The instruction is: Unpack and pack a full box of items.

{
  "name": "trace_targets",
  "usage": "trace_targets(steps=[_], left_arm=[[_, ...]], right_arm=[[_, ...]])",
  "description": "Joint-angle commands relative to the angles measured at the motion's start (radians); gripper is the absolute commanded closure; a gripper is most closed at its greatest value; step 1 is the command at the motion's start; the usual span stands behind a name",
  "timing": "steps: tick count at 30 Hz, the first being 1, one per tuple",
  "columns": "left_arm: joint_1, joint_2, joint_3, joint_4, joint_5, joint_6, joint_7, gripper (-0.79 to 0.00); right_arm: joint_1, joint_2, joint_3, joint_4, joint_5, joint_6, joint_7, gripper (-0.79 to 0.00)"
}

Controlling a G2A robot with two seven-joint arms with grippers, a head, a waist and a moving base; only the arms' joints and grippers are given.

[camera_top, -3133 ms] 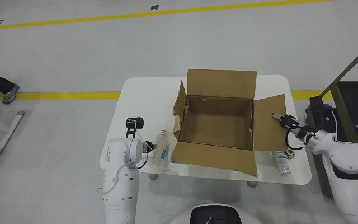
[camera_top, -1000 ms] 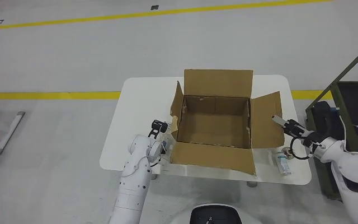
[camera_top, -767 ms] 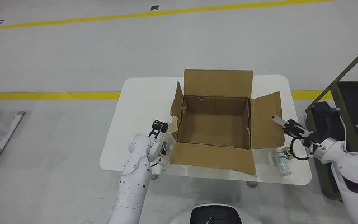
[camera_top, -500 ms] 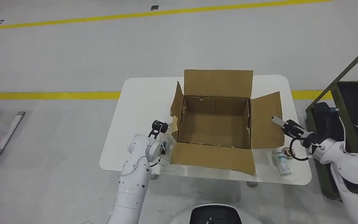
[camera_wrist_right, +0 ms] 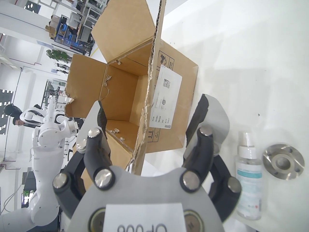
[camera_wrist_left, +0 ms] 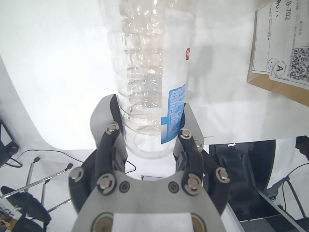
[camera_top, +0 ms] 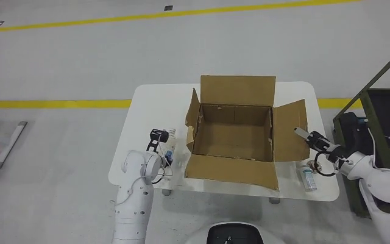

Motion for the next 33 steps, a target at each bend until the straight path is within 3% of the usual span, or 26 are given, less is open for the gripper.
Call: trace_targets(steps=[1,8,14,25,33], left_arm=[[0.026,0.004,-0.03,-0.079,-0.021,0.015,-0.022,0.0],[0.066,0.017,-0.137,-0.306,-0.096,0.07,-0.022,0.0],[0.024,0.024,-0.185,-0.429,-0.163,0.103,0.013,0.0],[-0.032,0.035,-0.124,-0.564,-0.234,0.076,-0.017,0.0],[-0.074,0.044,-0.122,-0.557,-0.237,0.092,-0.014,0.0]], right_arm=[[0.001,0.001,-0.003,0.0,0.001,0.0,0.0,-0.693],[-0.002,0.005,-0.011,-0.012,0.005,0.0,-0.004,-0.705],[-0.006,0.008,-0.02,-0.015,0.006,-0.004,-0.005,-0.708],[-0.036,0.015,0.01,-0.038,0.028,-0.016,-0.012,-0.723],[-0.056,0.019,0.022,-0.046,0.043,-0.02,-0.026,-0.72]])
